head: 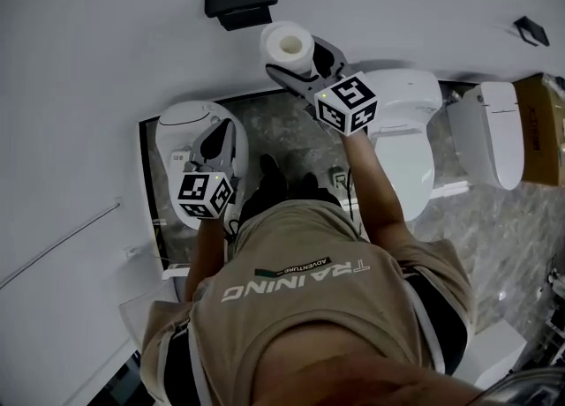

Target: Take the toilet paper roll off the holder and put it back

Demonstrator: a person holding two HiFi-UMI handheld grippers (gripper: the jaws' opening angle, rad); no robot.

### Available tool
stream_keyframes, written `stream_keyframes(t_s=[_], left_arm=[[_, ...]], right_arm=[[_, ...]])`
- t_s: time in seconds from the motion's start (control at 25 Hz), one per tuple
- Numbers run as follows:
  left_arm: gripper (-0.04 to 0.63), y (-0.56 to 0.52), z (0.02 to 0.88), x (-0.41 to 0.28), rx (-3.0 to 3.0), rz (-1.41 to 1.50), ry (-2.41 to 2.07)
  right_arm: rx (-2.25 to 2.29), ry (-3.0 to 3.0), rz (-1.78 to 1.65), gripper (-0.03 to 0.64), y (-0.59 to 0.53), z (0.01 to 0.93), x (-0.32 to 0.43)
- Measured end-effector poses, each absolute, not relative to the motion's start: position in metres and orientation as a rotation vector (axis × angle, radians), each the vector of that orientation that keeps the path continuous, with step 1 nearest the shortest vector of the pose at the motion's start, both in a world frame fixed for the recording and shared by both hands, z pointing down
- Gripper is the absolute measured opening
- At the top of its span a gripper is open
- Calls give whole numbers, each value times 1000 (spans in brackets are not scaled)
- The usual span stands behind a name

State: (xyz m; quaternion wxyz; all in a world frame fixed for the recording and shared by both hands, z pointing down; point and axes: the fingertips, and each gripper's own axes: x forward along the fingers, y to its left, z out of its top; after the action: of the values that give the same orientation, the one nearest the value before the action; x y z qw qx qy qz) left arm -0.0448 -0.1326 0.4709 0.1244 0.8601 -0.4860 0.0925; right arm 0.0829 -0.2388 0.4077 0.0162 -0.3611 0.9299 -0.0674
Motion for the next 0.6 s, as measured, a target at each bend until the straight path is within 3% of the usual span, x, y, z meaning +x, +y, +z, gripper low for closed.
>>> stream_keyframes(t_s=[0.6], left_arm=[[3,-134,464,-58,2604,143,-1303]], right_arm=[[-1286,2860,-129,348,-230,415,59]])
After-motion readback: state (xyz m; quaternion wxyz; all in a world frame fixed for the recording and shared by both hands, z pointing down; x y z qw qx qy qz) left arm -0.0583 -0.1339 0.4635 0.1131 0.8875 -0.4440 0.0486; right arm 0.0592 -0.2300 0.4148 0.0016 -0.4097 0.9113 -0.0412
